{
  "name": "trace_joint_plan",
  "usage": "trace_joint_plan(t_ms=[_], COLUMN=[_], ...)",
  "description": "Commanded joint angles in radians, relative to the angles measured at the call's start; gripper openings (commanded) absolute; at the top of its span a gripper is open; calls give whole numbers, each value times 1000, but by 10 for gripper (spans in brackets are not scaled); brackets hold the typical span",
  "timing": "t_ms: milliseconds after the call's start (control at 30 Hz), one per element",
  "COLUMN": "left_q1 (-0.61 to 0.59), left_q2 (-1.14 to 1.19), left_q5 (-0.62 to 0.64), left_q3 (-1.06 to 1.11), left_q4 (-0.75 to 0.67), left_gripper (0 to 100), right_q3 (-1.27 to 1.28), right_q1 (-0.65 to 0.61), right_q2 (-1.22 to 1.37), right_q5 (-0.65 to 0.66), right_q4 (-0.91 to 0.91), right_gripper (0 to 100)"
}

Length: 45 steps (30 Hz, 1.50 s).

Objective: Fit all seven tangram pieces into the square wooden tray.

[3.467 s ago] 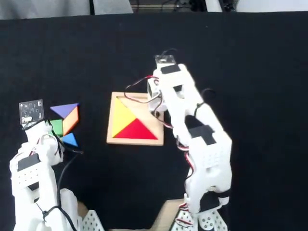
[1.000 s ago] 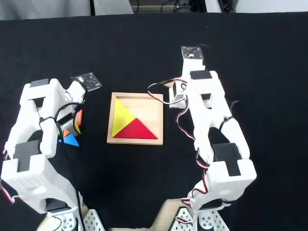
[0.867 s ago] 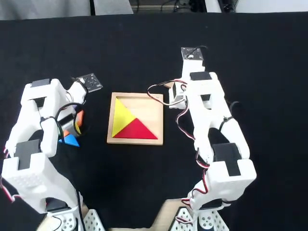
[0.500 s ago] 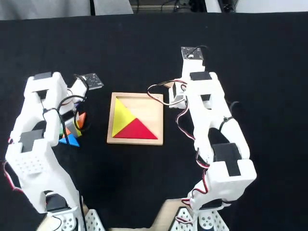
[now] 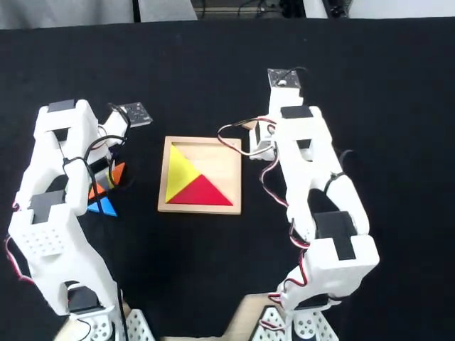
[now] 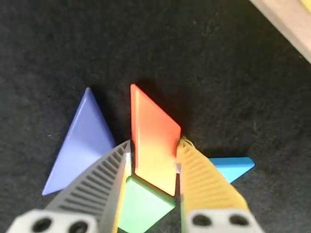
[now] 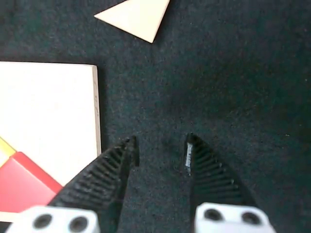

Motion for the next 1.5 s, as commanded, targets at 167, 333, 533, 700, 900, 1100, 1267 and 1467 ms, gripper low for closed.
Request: trace_joint_plan(t_ms=[167,333,533,700,900,1100,1267,1467], left_q1=[73,87,76,79,77,81,113,208], left_q2=[-9,-9,-9,-9,-9,-9,-23,-23], left_q5=[-23,-14,72,57,-2,-23,-17,207], left_q3=[36,67,70,68,70,71,-2,-298], left_q4=[-6,-72,-117,-140,-135,-112,49,370], left_gripper=[113,117,215,216,137,28,30,30], right_q3=[-5,-5,-5,-5,-5,-5,-5,-7], right_q1=[14,18,18,18,18,18,18,46], right_q2=[-61,-61,-61,-61,-61,-61,-61,-70], right_q5=[8,8,8,9,9,9,9,9], right_q4=[-15,-14,-12,-12,-14,-14,-14,-12], right_gripper=[165,165,165,165,165,165,165,165])
